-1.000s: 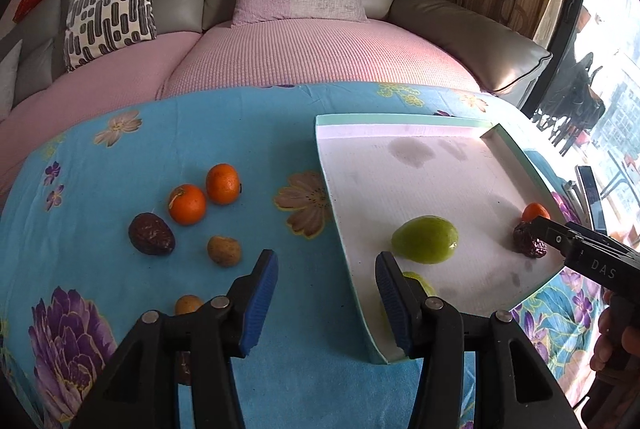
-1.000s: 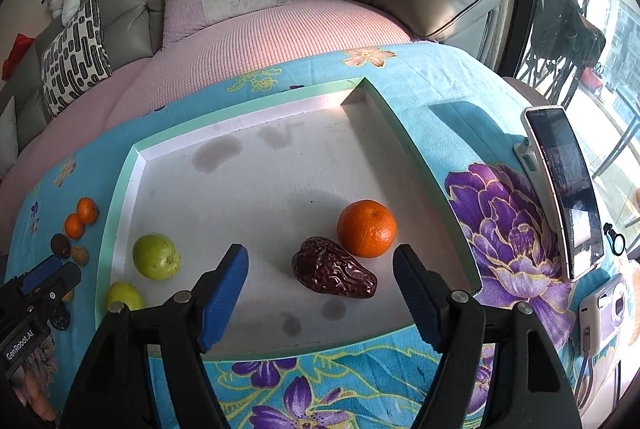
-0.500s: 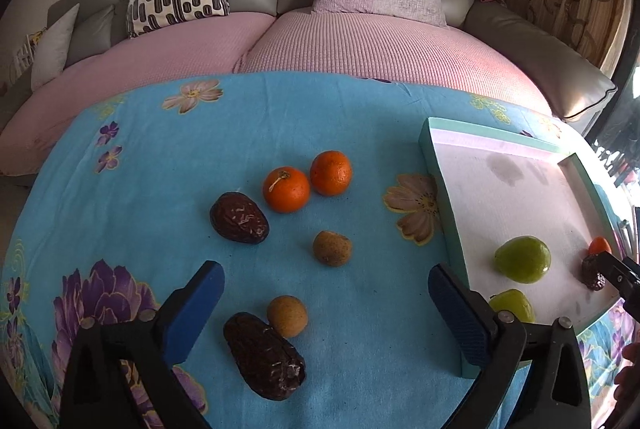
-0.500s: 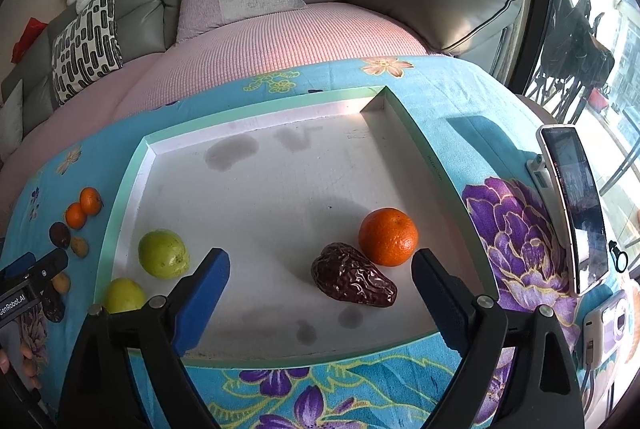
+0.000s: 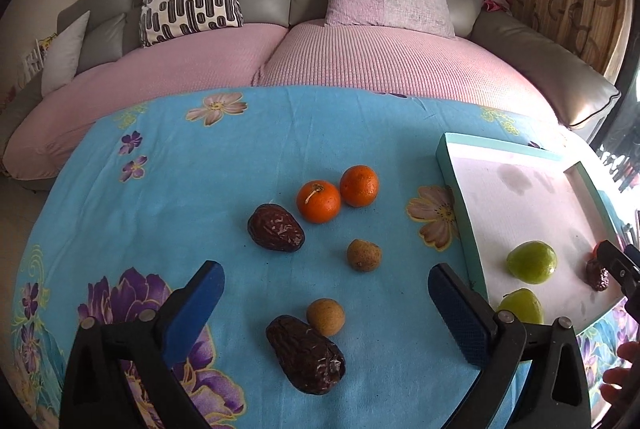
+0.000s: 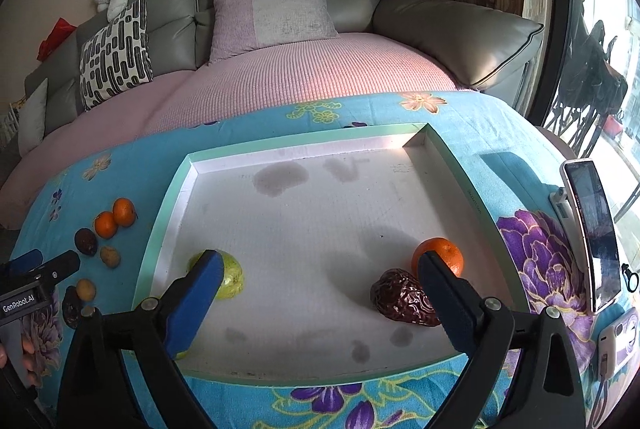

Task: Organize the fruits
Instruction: 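Move both grippers back from the tray toward the fruit pile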

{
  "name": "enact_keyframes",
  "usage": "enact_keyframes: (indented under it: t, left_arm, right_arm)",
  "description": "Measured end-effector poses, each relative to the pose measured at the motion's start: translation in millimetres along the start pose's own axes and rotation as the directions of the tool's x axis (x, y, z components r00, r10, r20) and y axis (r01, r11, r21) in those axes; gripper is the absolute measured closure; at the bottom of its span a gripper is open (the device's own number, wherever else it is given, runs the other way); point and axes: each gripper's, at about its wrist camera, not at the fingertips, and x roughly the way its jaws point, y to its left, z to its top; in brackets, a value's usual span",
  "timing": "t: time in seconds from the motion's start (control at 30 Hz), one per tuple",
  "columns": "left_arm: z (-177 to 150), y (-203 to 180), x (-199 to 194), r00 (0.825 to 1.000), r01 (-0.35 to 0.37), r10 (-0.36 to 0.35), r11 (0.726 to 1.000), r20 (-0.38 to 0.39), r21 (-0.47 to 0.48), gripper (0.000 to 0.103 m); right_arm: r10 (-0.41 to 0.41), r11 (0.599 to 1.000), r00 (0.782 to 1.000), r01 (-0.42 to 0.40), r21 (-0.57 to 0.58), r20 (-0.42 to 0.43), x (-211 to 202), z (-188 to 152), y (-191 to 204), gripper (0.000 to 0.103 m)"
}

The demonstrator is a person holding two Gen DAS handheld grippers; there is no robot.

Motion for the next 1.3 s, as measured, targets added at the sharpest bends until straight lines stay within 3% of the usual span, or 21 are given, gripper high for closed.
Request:
enact_keyframes:
  t: [0.17, 0.4, 0.67, 0.97, 1.13, 1.23, 1.3]
  left_arm:
    - [0, 17, -7, 1.0, -0.006, 0.006, 1.0, 0.008, -0.029, 0.0]
    - [-2, 53, -16, 0.999, -0.037, 0.039, 0.995, 0.021, -0.09, 0.0]
    - [-3, 88, -19, 0.999, -0.02, 0.025, 0.984, 0.028, -0.178, 0.0]
    - [20, 104, 0, 0.999, 0.038, -0.03, 0.969, 0.038, -0.243, 0.001]
    - [33, 97, 14, 0.995, 0.1, -0.093, 0.966, 0.04, -0.24, 0.003]
    - [37, 93, 26, 0.992, 0.127, -0.124, 0.964, 0.027, -0.235, 0.01]
    - [37, 89, 37, 0.99, 0.136, -0.138, 0.964, 0.007, -0.229, 0.014]
  right_arm:
    - [0.016, 0.997, 1.0, -0.018, -0.071, -0.021, 0, -1, 20, 0.005]
    - [0.142, 0.985, 0.989, -0.144, -0.096, -0.029, -1, -2, 57, 0.005]
    - [0.194, 0.972, 0.981, -0.194, -0.132, -0.015, -2, -1, 99, 0.005]
    - [0.259, 0.948, 0.966, -0.252, -0.192, 0.01, 3, 5, 140, 0.007]
    - [0.293, 0.932, 0.956, -0.287, -0.221, -0.01, 23, 4, 160, 0.028]
    - [0.306, 0.924, 0.951, -0.31, -0.225, -0.054, 39, -1, 168, 0.033]
    - [0.308, 0.921, 0.948, -0.319, -0.225, -0.082, 48, -3, 172, 0.045]
